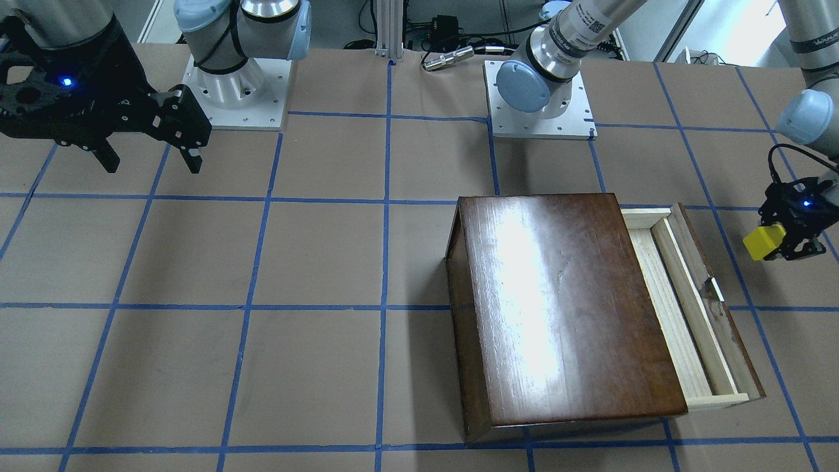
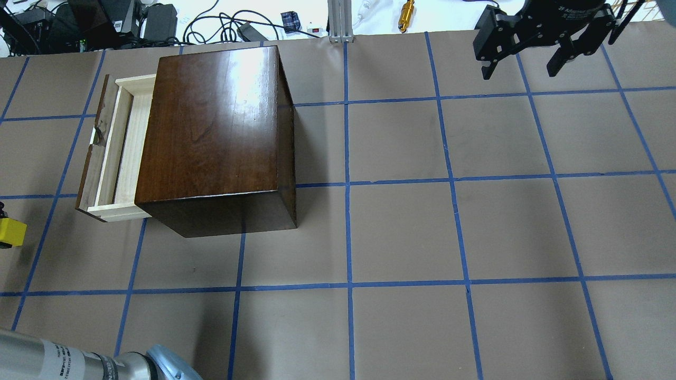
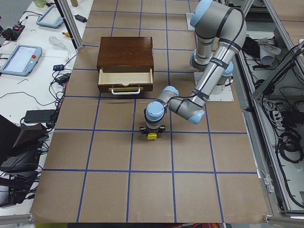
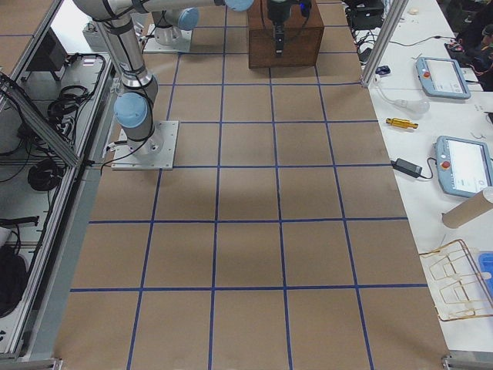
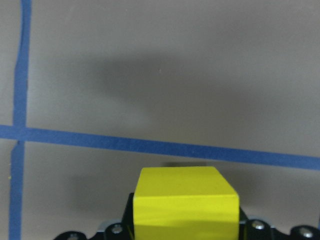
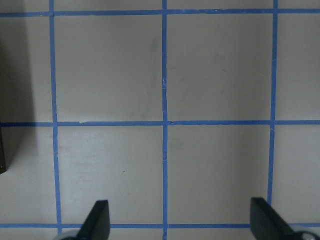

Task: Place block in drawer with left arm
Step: 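Lower the left gripper and close it on the yellow cube, then lift the yellow cube and carry it over the open drawer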

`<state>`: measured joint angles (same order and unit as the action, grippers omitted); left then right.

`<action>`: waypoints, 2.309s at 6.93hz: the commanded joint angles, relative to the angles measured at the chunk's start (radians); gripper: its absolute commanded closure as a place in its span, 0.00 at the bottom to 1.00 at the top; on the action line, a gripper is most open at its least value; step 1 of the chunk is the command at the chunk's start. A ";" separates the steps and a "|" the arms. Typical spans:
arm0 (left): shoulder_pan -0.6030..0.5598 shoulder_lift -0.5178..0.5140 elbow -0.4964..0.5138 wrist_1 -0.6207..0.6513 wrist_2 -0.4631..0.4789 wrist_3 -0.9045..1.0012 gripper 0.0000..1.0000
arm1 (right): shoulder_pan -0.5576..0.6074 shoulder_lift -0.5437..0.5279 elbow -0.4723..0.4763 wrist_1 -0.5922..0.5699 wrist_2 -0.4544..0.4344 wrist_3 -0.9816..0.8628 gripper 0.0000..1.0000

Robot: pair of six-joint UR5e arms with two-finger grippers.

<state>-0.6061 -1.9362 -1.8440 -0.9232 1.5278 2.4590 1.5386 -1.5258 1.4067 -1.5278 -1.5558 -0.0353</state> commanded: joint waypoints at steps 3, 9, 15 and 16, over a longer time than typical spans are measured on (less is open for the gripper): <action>-0.151 0.132 0.262 -0.378 0.000 -0.009 1.00 | 0.000 0.001 0.000 0.000 0.000 0.000 0.00; -0.498 0.126 0.380 -0.479 0.000 -0.352 1.00 | -0.002 -0.001 0.000 0.000 0.000 0.002 0.00; -0.557 0.050 0.391 -0.470 -0.058 -0.573 1.00 | -0.002 0.001 0.000 0.000 -0.001 0.000 0.00; -0.581 0.036 0.391 -0.465 -0.055 -0.589 1.00 | -0.002 0.001 0.000 0.000 -0.001 0.000 0.00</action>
<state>-1.1657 -1.8832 -1.4526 -1.3917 1.4821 1.9019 1.5375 -1.5250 1.4067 -1.5279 -1.5565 -0.0353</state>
